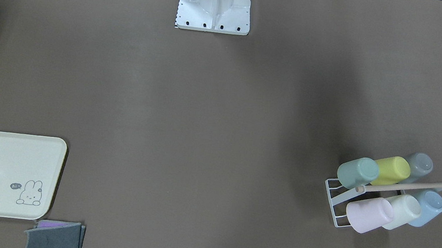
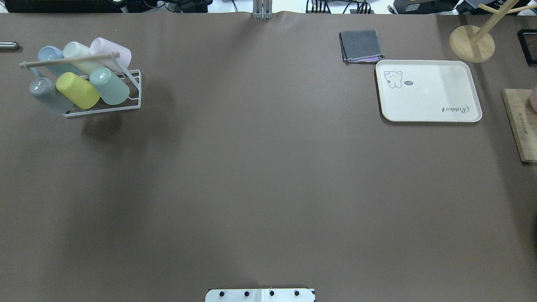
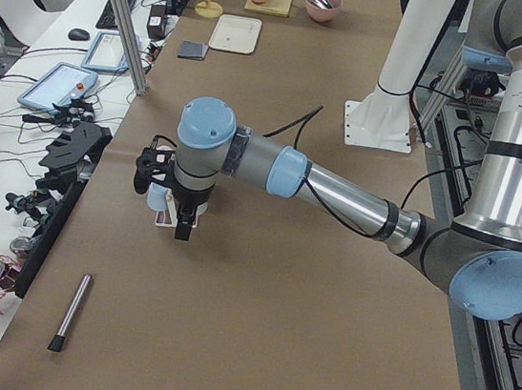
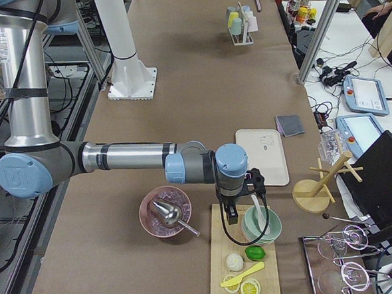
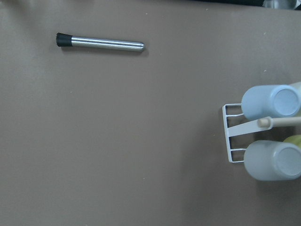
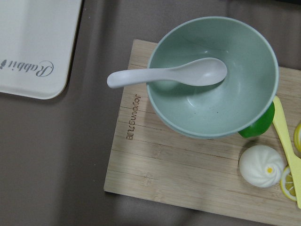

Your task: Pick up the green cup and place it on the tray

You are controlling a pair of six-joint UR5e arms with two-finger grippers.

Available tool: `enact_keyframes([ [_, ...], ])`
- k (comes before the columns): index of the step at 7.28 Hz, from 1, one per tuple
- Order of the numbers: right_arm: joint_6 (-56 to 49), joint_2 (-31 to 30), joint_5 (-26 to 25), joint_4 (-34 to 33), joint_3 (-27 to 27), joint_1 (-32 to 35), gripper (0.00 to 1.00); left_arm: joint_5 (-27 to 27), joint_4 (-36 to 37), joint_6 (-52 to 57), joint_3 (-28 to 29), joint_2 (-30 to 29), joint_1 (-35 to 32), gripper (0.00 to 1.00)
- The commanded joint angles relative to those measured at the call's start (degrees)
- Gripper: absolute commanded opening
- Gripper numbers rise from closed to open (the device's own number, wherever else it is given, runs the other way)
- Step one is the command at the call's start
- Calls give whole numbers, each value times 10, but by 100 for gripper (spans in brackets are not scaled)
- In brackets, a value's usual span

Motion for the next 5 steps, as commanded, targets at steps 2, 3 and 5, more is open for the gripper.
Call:
enact_keyframes([
  [2,55,28,-2,6,1,-46,100,6,8,-12,-13,-39,81,98],
  [3,126,47,-3,30,1,-75,100,5,9,-39,-27,-41,115,98],
  [5,213,63,-27,123,-32,-124,99,16,8,-122,-105,-47,214,98],
])
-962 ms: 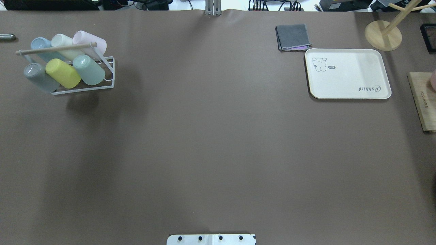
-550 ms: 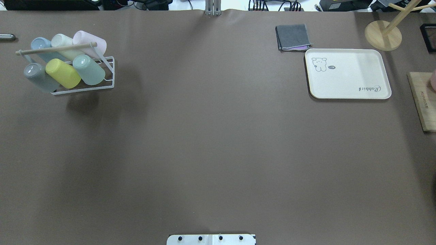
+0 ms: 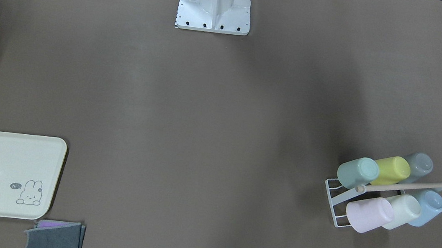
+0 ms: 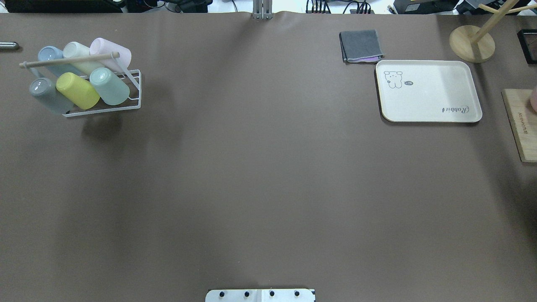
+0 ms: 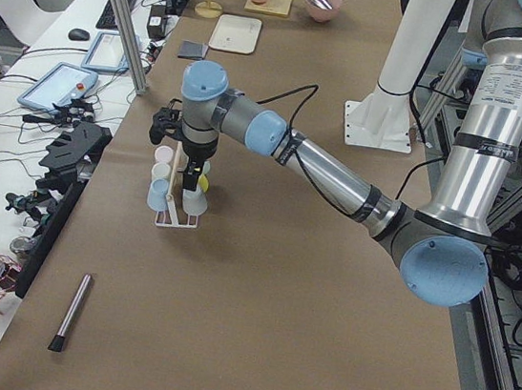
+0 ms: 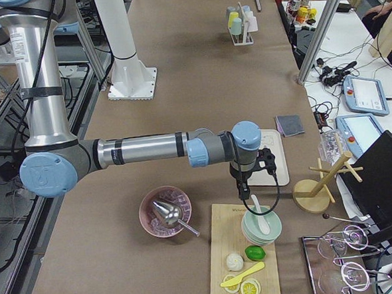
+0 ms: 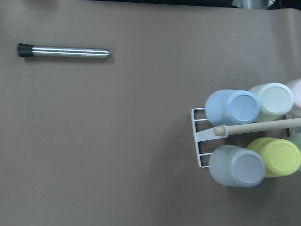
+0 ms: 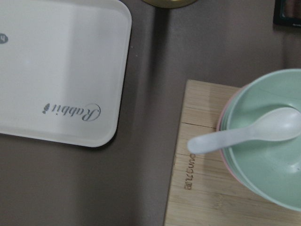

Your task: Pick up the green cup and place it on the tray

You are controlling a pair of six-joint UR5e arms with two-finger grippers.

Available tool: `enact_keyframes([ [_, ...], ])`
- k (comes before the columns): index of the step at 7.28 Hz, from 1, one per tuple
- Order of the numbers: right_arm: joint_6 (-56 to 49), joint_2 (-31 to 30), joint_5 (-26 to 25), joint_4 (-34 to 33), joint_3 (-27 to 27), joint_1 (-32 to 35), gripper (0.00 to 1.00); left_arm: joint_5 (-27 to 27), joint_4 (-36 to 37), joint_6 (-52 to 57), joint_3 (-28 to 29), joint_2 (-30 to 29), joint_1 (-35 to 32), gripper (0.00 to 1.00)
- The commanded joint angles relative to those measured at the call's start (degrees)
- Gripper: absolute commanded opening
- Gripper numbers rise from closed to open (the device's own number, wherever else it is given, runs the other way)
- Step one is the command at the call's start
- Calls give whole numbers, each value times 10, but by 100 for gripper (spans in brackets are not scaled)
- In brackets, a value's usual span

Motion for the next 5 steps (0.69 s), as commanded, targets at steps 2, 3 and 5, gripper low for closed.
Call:
enact_keyframes([
  [2,60,25,-16,175,-124,-33,98,122,0,-35,-87,-42,180,98],
  [3,90,39,-15,220,-163,-41,98,168,1,-34,-89,-70,238,98],
  [5,148,64,-16,227,-168,-74,98,275,67,115,-98,-117,281,98],
])
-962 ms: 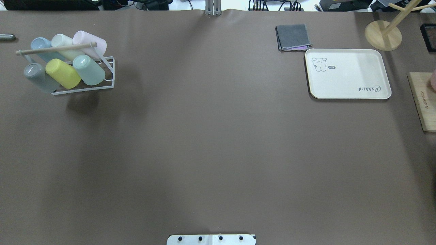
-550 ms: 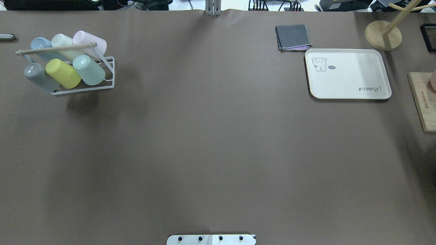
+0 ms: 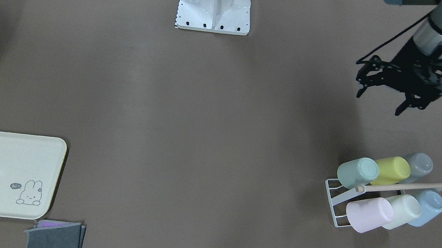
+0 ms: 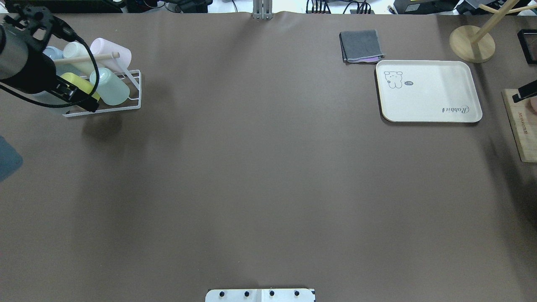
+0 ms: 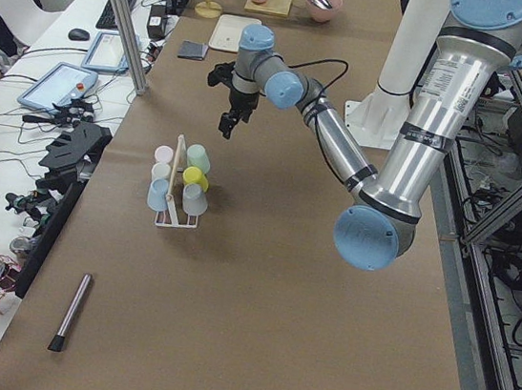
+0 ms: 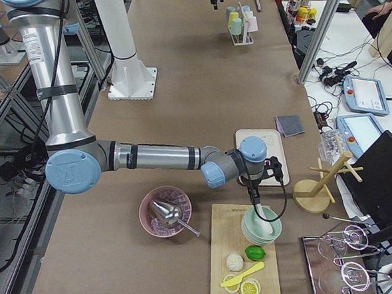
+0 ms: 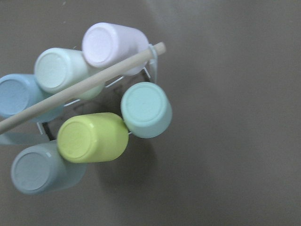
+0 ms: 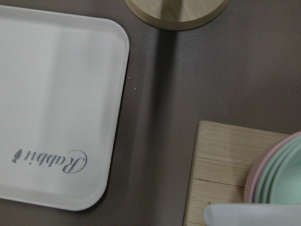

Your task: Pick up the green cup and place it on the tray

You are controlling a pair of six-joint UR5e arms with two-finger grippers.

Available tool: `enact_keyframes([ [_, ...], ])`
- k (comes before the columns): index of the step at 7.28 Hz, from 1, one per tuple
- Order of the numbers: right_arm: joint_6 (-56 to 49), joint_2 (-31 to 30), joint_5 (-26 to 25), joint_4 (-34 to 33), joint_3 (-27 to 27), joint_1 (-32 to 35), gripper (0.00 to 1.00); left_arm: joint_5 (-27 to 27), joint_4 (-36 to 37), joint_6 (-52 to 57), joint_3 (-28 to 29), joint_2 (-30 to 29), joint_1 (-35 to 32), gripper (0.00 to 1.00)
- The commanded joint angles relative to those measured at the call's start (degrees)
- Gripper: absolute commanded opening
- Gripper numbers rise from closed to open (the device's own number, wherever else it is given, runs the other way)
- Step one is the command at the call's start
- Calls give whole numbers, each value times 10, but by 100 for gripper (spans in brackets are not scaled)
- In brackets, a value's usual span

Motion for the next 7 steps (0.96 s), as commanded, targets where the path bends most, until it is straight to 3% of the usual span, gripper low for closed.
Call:
enact_keyframes([
  [1,69,29,-1,13,-5,-29,98,164,130,203,-25,-83,50,98],
  [2,77,32,-11,14,-10,-46,98,251,213,273,-39,-129,88,98],
  [3,78,33,-27,14,-10,-55,98,320,244,329,-47,-141,121,98],
  [7,78,38,-44,14,-34,-74,96,543,255,523,-37,-124,262,98],
])
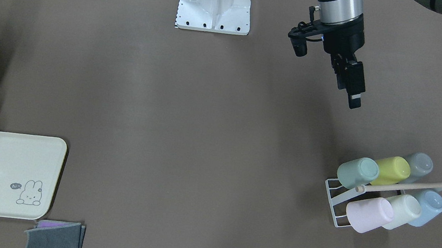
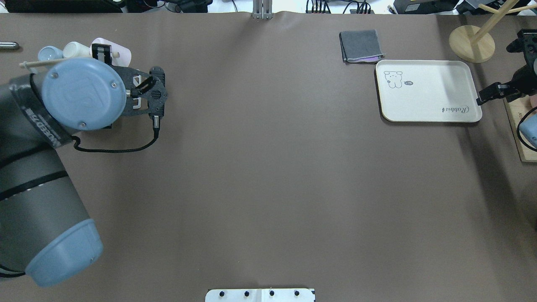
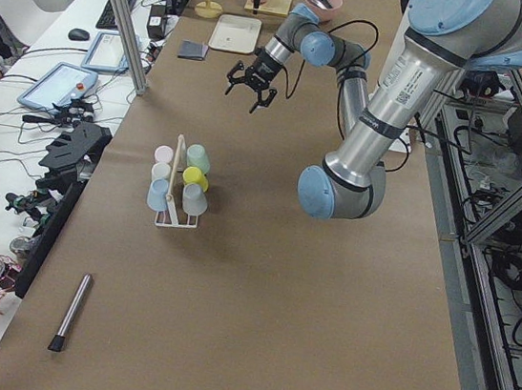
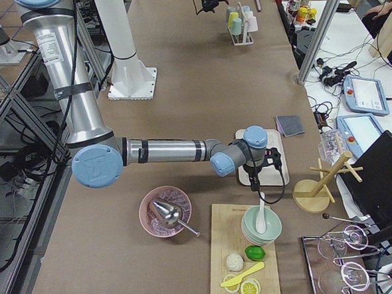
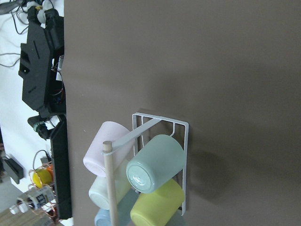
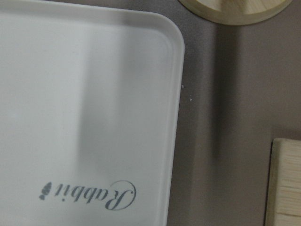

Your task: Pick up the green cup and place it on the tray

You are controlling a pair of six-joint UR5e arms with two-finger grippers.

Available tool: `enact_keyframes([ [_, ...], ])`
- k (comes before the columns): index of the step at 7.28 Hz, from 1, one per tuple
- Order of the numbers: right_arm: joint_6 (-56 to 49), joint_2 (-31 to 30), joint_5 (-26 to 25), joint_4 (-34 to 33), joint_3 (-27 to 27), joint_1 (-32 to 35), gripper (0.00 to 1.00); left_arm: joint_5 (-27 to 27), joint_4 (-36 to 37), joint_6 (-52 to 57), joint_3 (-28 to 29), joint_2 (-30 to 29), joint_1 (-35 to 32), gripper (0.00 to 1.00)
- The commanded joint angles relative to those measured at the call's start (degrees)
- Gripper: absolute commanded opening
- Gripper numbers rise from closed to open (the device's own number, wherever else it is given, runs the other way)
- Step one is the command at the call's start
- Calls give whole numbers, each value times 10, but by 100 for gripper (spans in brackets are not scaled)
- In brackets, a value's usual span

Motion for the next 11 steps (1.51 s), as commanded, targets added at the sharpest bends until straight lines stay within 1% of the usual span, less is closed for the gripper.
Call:
enact_keyframes([
  [1,0,15,-3,0,-25,-4,96,131,13,85,25,11,82,98],
  [2,-1,23,-12,1,-38,-4,96,210,23,101,38,17,110,98],
  [3,0,26,-17,14,-50,-10,96,236,21,95,51,43,127,98],
  [4,0,28,-21,23,-58,-12,94,254,20,97,95,46,130,98],
  [5,0,28,-21,23,-58,-13,92,305,19,99,149,54,149,97],
  [6,0,29,-21,24,-64,-14,91,334,18,101,161,87,160,96],
  [7,0,35,-21,25,-75,-14,90,335,17,102,171,91,160,95],
  [8,0,44,-22,25,-87,-15,87,337,7,102,180,91,160,95],
  [9,0,52,-22,25,-96,-16,83,352,-9,102,194,90,160,95],
  [10,1,53,-23,25,-96,-18,74,367,-18,102,204,90,160,95],
  [11,0,53,-23,25,-97,-20,70,379,-21,102,214,90,158,95],
])
